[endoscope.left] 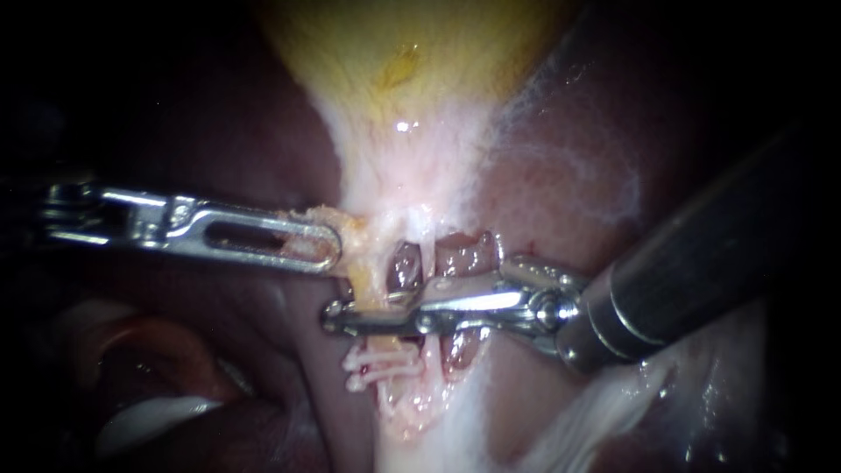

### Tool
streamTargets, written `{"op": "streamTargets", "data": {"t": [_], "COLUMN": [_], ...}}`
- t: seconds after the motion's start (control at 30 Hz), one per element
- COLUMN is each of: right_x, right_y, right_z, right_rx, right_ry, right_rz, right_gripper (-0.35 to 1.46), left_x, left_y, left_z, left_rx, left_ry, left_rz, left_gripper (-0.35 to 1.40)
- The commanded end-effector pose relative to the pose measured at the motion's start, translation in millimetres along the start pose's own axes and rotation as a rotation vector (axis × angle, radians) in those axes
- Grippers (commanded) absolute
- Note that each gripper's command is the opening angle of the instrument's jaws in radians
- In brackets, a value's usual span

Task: Going back third clip left tube

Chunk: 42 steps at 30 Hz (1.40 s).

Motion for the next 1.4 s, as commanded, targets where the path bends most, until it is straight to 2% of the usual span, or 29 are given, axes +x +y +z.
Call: {"op": "streamTargets", "data": {"t": [0.03,0.2,0.23,0.3,0.4,0.7,0.9,1.03,1.27,1.4], "right_x": [0.1,0.5,0.6,0.8,1.1,1.0,0.6,1.1,3.3,3.8], "right_y": [0.0,-0.2,-0.3,-0.7,-0.9,-0.6,-0.4,-0.6,-2.6,-3.6], "right_z": [0.0,-0.2,-0.2,-0.2,0.5,0.2,-2.1,-5.0,-12.2,-15.5], "right_rx": [0.000,0.003,0.005,0.015,-0.004,-0.038,-0.048,-0.054,-0.056,-0.045], "right_ry": [0.000,0.003,0.004,-0.005,0.002,0.012,0.011,0.013,0.013,0.008], "right_rz": [-0.005,-0.013,-0.025,-0.200,-0.259,-0.346,-0.409,-0.442,-0.505,-0.544], "right_gripper": [-0.35,-0.35,-0.23,0.15,0.42,0.50,0.50,0.50,0.50,0.50], "left_x": [0.0,0.0,0.0,0.0,0.0,0.0,0.1,0.1,0.0,-0.1], "left_y": [0.0,0.0,0.0,0.0,0.0,0.0,0.0,0.1,0.5,0.9], "left_z": [0.0,0.0,0.0,0.0,0.0,-0.1,-0.1,-0.2,-0.4,-0.5], "left_rx": [-0.001,-0.001,-0.001,-0.001,-0.001,0.000,0.000,0.000,-0.001,-0.003], "left_ry": [0.000,0.000,0.000,0.000,0.000,0.000,0.000,0.001,0.000,-0.002], "left_rz": [0.000,0.000,0.000,0.000,0.000,0.000,0.001,0.001,0.001,0.002], "left_gripper": [-0.35,-0.35,-0.35,-0.35,-0.35,-0.35,-0.35,-0.35,-0.35,-0.35]}}
